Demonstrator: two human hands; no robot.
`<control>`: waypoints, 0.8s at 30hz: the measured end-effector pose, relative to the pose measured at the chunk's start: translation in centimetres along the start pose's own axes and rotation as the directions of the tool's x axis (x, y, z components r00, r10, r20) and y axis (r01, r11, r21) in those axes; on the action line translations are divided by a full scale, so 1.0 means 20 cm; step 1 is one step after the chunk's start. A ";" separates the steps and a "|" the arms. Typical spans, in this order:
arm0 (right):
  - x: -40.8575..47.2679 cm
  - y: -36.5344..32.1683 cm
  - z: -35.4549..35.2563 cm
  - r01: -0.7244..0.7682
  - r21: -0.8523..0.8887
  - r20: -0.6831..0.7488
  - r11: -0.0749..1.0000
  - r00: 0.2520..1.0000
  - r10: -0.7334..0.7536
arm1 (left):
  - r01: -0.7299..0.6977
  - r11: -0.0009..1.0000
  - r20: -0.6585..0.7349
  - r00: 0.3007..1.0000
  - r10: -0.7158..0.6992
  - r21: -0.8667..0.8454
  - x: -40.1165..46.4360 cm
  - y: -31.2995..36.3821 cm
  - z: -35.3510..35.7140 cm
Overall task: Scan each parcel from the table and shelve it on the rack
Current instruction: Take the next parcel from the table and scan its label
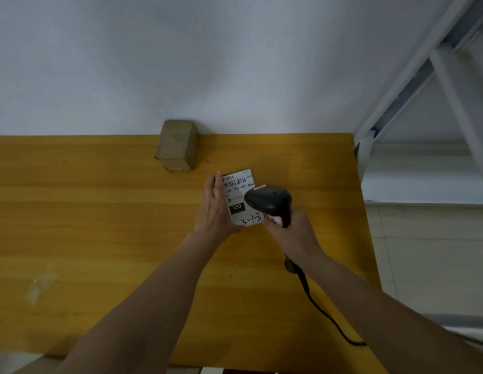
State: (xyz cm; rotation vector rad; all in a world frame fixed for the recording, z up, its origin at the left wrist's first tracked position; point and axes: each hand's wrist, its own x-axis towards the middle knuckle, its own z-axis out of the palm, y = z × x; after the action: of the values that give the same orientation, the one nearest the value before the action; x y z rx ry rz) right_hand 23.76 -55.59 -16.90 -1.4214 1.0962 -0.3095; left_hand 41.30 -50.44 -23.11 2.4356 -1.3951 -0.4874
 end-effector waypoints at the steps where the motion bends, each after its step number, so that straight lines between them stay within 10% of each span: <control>1: -0.01 0.01 0.01 0.009 -0.001 0.009 1.000 1.000 -0.009 | 0.011 1.000 -0.004 1.000 -0.011 0.000 0.00 0.00 0.00; 24: -0.09 0.03 -0.01 0.049 0.032 0.037 0.998 0.998 -0.050 | 0.032 0.996 -0.065 0.997 -0.037 -0.077 -0.05 0.00 0.04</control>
State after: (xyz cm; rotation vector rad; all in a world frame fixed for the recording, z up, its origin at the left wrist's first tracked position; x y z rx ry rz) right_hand 22.52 -54.27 -16.57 -1.4227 1.0223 -0.3324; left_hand 40.59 -49.65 -23.64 2.3956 -1.2864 -0.4552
